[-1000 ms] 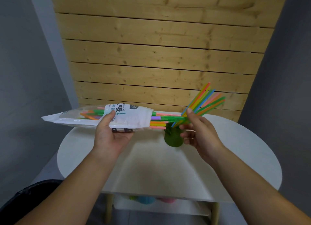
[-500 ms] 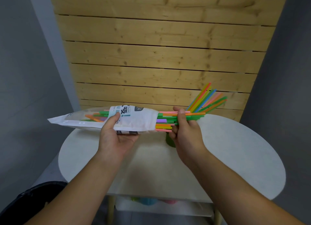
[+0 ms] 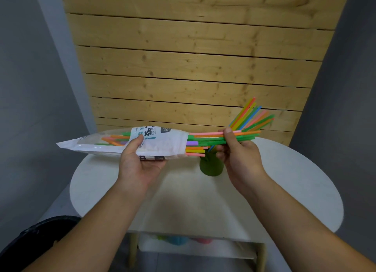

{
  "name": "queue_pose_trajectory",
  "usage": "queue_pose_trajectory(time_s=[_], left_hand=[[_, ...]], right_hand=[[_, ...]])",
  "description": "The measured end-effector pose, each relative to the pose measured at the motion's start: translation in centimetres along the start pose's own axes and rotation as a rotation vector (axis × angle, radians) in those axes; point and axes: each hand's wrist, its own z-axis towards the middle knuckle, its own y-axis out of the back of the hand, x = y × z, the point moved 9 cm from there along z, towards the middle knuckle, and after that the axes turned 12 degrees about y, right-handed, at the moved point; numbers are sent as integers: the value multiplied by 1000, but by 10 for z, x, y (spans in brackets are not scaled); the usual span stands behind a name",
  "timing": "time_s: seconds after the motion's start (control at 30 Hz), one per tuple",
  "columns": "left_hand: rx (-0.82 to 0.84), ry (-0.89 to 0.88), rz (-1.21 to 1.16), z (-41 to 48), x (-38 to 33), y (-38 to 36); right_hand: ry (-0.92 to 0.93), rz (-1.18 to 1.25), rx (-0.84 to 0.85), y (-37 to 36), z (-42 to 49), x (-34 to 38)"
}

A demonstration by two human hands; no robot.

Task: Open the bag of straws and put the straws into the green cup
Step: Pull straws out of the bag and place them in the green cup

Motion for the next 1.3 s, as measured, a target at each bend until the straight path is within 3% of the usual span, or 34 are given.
queue_pose_trajectory(time_s=[0.33, 0.77, 1.03, 1.3], left_hand=[[4, -40, -25, 3, -18, 5], [2, -60, -65, 10, -30, 14], [-3, -71, -77, 12, -31, 14], [-25, -70, -51, 12, -28, 14]], right_hand=[[195, -38, -43, 27, 15, 39], [208, -57, -220, 97, 24, 62], [357, -422, -256, 122, 20, 100], [455, -689, -74, 75, 28, 105]])
